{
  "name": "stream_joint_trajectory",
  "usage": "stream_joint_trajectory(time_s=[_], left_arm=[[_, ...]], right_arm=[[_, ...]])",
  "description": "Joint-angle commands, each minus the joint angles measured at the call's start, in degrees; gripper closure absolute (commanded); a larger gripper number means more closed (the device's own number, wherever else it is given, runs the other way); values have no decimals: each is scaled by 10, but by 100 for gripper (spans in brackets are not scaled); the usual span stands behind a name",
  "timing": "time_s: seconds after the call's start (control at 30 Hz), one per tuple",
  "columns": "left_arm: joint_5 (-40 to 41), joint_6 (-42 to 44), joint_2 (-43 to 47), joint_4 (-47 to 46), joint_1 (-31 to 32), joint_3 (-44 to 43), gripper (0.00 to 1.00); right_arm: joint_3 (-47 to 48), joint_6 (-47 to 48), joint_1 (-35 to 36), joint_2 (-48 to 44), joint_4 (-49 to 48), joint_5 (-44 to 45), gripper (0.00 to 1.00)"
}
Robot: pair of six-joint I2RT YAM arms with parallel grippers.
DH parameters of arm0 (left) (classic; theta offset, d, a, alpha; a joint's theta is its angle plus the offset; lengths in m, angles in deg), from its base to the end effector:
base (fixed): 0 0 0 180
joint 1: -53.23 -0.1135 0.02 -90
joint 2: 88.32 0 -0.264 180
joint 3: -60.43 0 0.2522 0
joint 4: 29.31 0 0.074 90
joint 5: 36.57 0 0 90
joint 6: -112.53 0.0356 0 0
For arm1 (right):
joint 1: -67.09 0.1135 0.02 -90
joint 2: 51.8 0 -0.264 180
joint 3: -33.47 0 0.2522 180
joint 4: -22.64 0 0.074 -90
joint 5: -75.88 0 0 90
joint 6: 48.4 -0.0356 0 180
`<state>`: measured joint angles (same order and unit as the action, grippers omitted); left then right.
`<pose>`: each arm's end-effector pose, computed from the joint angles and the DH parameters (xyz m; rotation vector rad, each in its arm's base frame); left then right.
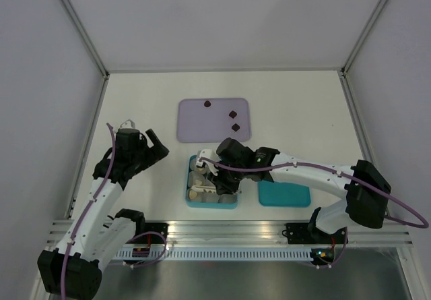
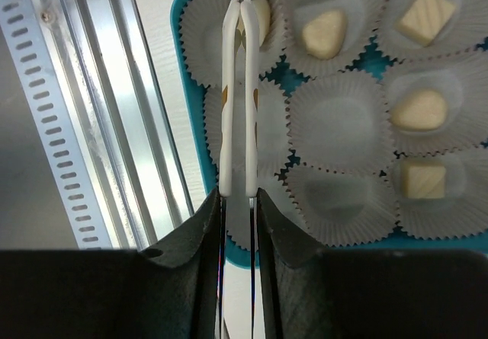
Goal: Pack the chocolate
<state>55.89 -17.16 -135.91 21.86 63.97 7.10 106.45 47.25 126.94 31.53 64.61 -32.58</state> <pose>0.1671 -0.0301 0.2556 -0.6189 2.3133 -0.3716 0.1426 0.2679 0.2451 -1.5225 2.1015 0.7776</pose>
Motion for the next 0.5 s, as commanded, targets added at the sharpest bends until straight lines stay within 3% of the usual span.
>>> stream_joint_trajectory(time_s=[0.0,0.27,0.47], left_arm=[[-4,-15,8,4,2,0,0],[0,-22,23,6,2,-1,0],[18,-22,1,-2,2,-14,0]], right_arm=[[20,24,17,19,13,-19,74],[31,-70,11,0,-39,134,73],[52,-139,-89,13,-50,148,73]])
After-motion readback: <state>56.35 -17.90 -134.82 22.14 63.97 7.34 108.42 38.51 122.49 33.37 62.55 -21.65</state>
